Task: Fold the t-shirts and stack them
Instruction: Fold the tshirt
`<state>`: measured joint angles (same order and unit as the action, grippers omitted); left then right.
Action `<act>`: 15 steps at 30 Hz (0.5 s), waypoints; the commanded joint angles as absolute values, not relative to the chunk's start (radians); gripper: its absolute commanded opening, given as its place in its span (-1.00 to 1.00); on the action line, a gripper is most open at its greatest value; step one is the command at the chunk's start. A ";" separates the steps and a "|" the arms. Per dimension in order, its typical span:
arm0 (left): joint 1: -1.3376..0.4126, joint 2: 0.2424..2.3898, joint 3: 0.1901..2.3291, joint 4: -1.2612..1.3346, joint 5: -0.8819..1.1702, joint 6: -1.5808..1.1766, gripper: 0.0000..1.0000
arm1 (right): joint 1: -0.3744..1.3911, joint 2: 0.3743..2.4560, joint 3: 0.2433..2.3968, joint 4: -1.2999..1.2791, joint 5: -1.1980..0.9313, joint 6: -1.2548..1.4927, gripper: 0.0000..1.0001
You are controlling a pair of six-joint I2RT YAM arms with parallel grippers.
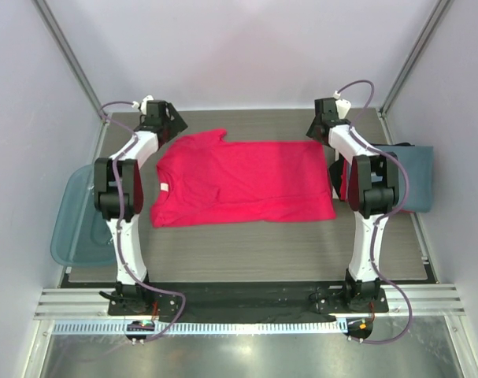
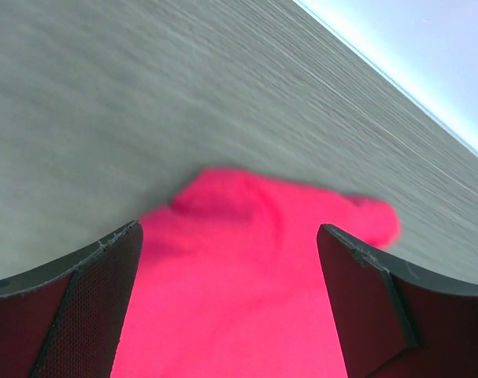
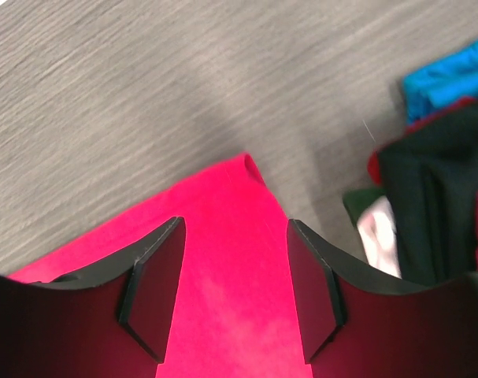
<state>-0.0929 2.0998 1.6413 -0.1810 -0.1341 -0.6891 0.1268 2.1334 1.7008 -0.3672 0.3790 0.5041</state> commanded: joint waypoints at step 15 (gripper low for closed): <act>-0.084 2.453 2.069 -0.173 0.100 -0.581 0.67 | 0.103 2.332 1.891 -0.336 0.350 0.469 0.21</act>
